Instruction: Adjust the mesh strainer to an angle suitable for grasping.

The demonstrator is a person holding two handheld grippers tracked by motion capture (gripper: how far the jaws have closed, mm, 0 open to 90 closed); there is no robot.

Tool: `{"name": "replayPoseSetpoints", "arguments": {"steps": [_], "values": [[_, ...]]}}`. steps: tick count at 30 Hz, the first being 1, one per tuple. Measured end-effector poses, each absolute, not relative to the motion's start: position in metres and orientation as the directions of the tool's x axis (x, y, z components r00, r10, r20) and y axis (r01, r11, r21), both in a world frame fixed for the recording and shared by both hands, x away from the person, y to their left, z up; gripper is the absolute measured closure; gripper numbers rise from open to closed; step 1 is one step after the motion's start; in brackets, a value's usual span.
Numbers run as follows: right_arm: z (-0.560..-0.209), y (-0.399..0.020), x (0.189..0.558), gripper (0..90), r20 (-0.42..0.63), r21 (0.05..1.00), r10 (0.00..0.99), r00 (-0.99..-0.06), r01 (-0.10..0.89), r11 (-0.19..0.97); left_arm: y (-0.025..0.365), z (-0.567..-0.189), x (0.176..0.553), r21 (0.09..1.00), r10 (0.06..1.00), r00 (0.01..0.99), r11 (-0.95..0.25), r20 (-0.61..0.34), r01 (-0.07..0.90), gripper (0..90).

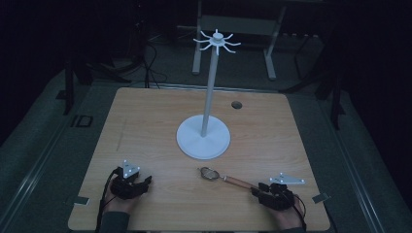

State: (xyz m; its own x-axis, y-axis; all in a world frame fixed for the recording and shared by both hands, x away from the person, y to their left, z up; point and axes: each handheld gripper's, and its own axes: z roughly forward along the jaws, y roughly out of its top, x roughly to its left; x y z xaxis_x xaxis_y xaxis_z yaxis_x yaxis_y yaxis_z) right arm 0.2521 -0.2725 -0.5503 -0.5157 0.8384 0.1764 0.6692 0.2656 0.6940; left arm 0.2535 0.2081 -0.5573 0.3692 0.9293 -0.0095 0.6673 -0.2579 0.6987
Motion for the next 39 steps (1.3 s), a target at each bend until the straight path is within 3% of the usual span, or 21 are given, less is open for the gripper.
{"name": "replayPoseSetpoints", "arguments": {"steps": [17,28,39], "values": [[-0.551,-0.263,0.282,68.3,0.122,0.700,0.819,-0.561,0.633,0.330,0.209,-0.558,0.252,0.703,0.931,0.366,-0.253,-0.011,0.665,43.5],[-0.551,-0.241,0.312,68.9,0.079,0.704,0.802,-0.592,0.603,0.375,0.209,-0.558,0.252,0.704,0.934,0.357,-0.244,-0.015,0.667,43.6],[-0.550,-0.224,0.312,64.7,0.099,0.716,0.762,-0.640,0.578,0.392,0.208,-0.557,0.252,0.701,0.931,0.365,-0.237,-0.035,0.673,44.1]]}}
